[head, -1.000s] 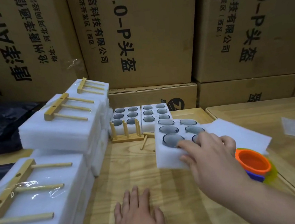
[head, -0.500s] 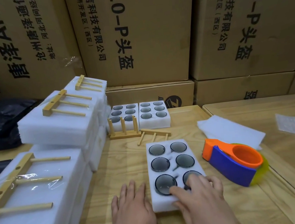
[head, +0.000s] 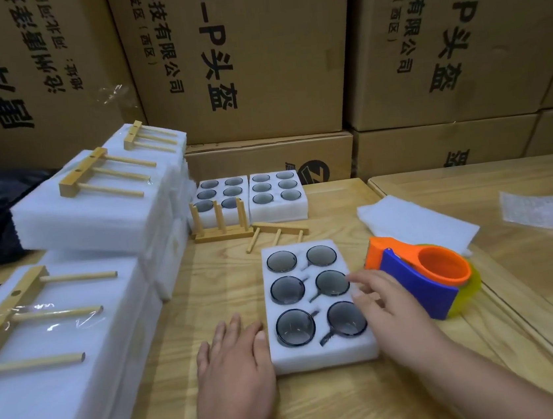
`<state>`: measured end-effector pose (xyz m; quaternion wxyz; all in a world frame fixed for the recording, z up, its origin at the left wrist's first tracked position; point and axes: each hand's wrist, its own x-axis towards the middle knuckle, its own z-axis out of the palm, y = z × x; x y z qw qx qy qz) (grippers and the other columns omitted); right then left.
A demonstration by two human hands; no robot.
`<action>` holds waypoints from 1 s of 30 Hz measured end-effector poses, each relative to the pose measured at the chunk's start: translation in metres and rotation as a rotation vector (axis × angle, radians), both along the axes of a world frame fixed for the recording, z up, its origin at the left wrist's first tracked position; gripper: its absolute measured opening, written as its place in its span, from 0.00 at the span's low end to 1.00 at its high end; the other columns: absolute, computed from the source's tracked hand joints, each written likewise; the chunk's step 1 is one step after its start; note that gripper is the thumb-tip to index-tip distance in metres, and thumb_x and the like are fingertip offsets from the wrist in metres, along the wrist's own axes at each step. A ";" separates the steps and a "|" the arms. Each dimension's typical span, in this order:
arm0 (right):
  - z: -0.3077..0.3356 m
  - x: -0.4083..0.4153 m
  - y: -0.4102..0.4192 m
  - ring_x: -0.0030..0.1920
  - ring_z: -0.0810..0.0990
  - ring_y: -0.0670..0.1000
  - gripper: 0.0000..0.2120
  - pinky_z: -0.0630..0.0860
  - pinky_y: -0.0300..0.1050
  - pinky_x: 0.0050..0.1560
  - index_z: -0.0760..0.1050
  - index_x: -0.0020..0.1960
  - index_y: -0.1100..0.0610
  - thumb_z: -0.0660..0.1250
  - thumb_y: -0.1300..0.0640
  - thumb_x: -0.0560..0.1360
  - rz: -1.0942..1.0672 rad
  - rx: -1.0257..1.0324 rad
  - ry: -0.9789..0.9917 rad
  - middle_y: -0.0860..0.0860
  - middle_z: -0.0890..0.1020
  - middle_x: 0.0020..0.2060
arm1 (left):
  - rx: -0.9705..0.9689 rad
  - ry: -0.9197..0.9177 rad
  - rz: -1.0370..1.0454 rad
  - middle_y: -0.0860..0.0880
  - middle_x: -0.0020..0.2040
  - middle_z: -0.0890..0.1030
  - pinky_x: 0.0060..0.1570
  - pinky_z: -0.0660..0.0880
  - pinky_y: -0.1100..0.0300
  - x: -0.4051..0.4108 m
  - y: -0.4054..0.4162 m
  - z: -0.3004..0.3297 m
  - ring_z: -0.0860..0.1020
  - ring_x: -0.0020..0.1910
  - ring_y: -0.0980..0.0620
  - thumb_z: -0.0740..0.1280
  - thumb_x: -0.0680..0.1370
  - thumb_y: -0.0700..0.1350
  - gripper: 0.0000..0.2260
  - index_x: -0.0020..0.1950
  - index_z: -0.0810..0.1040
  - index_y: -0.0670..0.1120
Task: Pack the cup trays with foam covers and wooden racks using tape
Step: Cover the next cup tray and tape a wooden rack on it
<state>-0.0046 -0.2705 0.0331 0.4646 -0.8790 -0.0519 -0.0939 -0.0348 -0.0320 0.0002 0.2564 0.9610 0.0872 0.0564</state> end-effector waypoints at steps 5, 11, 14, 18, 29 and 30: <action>-0.013 0.001 0.001 0.70 0.68 0.33 0.26 0.64 0.38 0.73 0.69 0.74 0.43 0.67 0.60 0.80 0.073 0.175 0.181 0.33 0.72 0.69 | -0.047 0.016 -0.034 0.59 0.82 0.54 0.78 0.40 0.55 -0.004 0.000 0.003 0.47 0.81 0.59 0.44 0.84 0.58 0.23 0.75 0.67 0.62; -0.017 -0.013 0.004 0.69 0.71 0.34 0.32 0.68 0.41 0.72 0.69 0.69 0.35 0.63 0.64 0.72 0.069 0.251 0.189 0.33 0.75 0.68 | -0.207 -0.054 -0.083 0.63 0.74 0.68 0.78 0.46 0.58 -0.009 0.008 0.002 0.57 0.78 0.61 0.54 0.84 0.56 0.19 0.66 0.81 0.54; -0.021 -0.024 0.002 0.68 0.74 0.38 0.30 0.72 0.44 0.69 0.72 0.68 0.37 0.64 0.56 0.68 0.083 0.302 0.183 0.36 0.77 0.67 | -0.267 -0.086 -0.043 0.63 0.69 0.75 0.77 0.52 0.56 -0.005 0.011 -0.001 0.63 0.75 0.61 0.57 0.84 0.52 0.17 0.61 0.84 0.51; -0.018 -0.020 -0.003 0.57 0.81 0.38 0.16 0.77 0.32 0.52 0.76 0.64 0.42 0.67 0.53 0.77 0.103 0.409 0.183 0.36 0.83 0.57 | -0.226 -0.124 0.017 0.55 0.57 0.83 0.64 0.71 0.51 0.015 0.015 0.004 0.77 0.64 0.50 0.64 0.80 0.50 0.10 0.48 0.85 0.50; 0.004 0.011 -0.001 0.45 0.80 0.36 0.08 0.75 0.34 0.45 0.76 0.54 0.42 0.71 0.52 0.77 -0.069 0.177 0.122 0.40 0.82 0.48 | 0.169 -0.002 0.014 0.58 0.82 0.53 0.79 0.47 0.49 0.046 0.024 -0.005 0.49 0.81 0.54 0.48 0.81 0.63 0.25 0.79 0.58 0.62; 0.012 0.017 -0.004 0.45 0.79 0.35 0.07 0.74 0.32 0.44 0.77 0.53 0.42 0.70 0.52 0.77 -0.067 0.139 0.085 0.39 0.82 0.48 | 0.163 -0.010 0.015 0.58 0.82 0.53 0.79 0.47 0.49 0.046 0.025 -0.005 0.49 0.81 0.54 0.48 0.81 0.63 0.25 0.79 0.59 0.62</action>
